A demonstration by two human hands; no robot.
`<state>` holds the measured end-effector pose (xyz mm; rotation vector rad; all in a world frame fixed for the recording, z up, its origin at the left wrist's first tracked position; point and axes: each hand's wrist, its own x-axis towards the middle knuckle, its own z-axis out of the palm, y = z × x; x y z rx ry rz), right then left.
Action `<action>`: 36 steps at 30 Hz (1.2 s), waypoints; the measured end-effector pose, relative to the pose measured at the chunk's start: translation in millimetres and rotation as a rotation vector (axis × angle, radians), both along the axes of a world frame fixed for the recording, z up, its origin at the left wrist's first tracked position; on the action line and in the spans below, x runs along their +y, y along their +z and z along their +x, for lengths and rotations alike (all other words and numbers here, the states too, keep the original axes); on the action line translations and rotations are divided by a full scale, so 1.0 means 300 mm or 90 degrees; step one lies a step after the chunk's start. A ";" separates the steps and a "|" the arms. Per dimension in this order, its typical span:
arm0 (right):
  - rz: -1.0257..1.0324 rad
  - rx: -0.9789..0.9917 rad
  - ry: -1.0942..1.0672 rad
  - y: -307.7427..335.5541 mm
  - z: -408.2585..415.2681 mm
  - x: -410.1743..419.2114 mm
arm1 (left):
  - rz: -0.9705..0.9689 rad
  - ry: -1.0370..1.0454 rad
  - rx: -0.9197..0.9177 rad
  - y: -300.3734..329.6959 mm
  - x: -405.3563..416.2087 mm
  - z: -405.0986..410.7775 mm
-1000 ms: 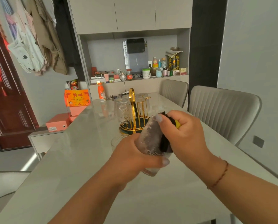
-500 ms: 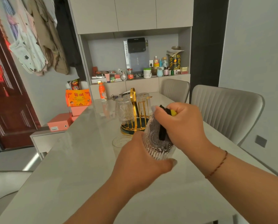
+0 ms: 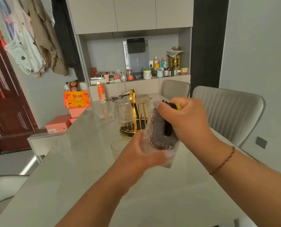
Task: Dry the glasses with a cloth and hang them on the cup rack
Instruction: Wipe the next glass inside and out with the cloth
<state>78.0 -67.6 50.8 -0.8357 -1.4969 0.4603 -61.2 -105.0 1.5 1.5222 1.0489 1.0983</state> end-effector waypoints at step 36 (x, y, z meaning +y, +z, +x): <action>-0.136 0.384 0.398 -0.044 0.067 -0.002 | -0.105 -0.271 -0.189 -0.013 0.036 0.011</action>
